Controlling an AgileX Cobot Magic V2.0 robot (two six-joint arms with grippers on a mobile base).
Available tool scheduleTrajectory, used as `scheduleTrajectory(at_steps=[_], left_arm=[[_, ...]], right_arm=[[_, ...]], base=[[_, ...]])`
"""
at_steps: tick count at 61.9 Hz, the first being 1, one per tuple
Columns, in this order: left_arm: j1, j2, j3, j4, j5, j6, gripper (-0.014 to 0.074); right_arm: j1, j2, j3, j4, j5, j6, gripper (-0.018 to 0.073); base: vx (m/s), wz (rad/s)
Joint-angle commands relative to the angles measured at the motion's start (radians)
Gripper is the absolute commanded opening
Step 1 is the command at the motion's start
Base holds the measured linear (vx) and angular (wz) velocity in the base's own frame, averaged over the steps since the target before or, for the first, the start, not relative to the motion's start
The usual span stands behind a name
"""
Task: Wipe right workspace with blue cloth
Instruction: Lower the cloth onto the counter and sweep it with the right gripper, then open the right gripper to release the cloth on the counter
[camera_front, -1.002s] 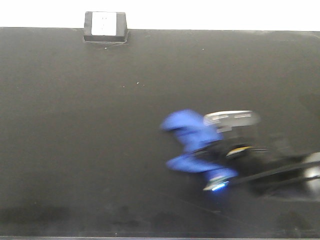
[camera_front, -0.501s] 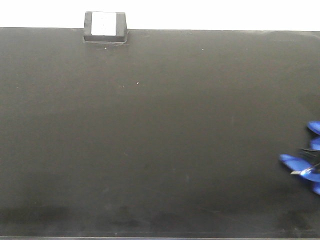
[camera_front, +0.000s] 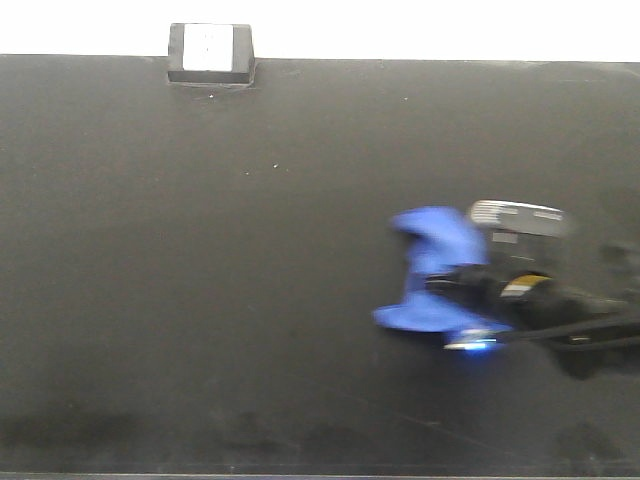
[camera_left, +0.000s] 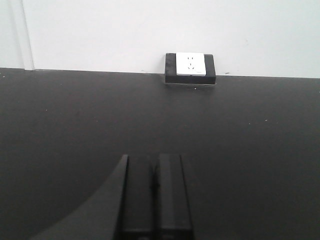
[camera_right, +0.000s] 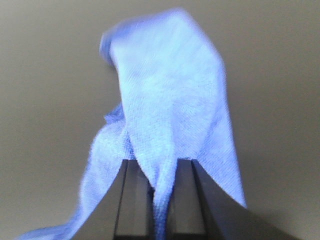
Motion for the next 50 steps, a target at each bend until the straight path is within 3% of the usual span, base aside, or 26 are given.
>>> scheduleTrajectory(at_steps=[1, 9, 20, 39, 50], left_arm=[[0.005, -0.015, 0.031, 0.001, -0.081, -0.008, -0.0006], [0.005, -0.015, 0.031, 0.001, -0.081, -0.008, -0.0006], [0.005, -0.015, 0.031, 0.001, -0.081, -0.008, -0.0006], [0.005, -0.015, 0.031, 0.001, -0.081, -0.008, -0.0006], [0.005, -0.015, 0.031, 0.001, -0.081, -0.008, -0.0006]], right_arm=[[0.039, -0.022, -0.045, -0.114, -0.054, -0.002, 0.0013], [0.038, -0.033, -0.046, -0.154, -0.044, -0.013, 0.0027], [0.038, -0.074, -0.046, -0.154, 0.004, -0.030, 0.0123], [0.036, -0.218, -0.046, -0.153, 0.094, -0.036, 0.0469], [0.036, -0.355, -0.045, -0.152, 0.164, -0.033, 0.0566]], base=[[0.00, 0.00], [0.00, 0.00], [0.00, 0.00], [0.00, 0.00], [0.00, 0.00]])
